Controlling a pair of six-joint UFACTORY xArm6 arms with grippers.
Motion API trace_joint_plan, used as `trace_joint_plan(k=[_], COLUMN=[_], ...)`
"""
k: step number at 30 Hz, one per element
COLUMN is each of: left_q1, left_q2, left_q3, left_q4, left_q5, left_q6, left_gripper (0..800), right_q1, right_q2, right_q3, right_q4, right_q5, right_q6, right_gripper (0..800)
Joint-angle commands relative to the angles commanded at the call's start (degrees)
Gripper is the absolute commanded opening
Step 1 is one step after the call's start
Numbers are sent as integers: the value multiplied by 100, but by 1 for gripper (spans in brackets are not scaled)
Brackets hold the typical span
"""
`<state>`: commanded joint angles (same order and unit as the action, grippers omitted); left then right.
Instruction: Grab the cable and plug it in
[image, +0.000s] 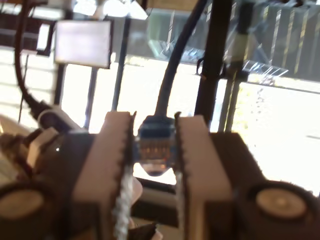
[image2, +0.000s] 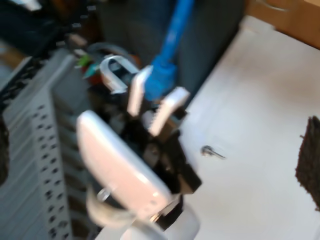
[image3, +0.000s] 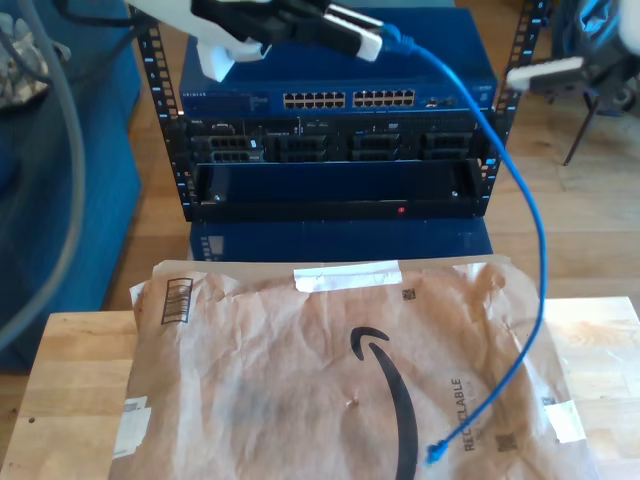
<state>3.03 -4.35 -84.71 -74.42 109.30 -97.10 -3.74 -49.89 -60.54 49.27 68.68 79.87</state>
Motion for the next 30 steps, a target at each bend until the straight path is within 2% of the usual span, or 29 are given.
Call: trace_joint_plan(k=[3,6,8,12,15,20,24,27,30], left_q1=[9,9,53,114,132,132,132,149,299], left_q2=[70,193,220,343,352,352,352,360,501], left_q3=[-18,-35,-35,-35,-35,-26,-26,-26,-35], left_q4=[-185,-264,-484,-958,-1037,-1046,-1064,-1099,-1108], left_q5=[308,695,756,1099,1160,1160,1160,1152,1125], left_q6=[-290,-1064,-1099,-1187,-1301,-1301,-1301,-1301,-1310], left_gripper=[14,21,20,21,21,26,29,30,36], right_q1=[9,26,35,62,70,88,97,123,132], right_q2=[-211,-334,-440,-457,-457,-352,-18,176,360], right_q3=[105,176,202,229,413,536,554,519,334], right_q4=[9,220,422,466,756,844,976,1266,1327], right_q5=[-132,-149,-149,-273,-554,-932,-1240,-1310,-1363], right_q6=[-35,-35,-53,-299,-607,-844,-1152,-1371,-1380], right_gripper=[797,797,797,797,797,796,796,793,792])
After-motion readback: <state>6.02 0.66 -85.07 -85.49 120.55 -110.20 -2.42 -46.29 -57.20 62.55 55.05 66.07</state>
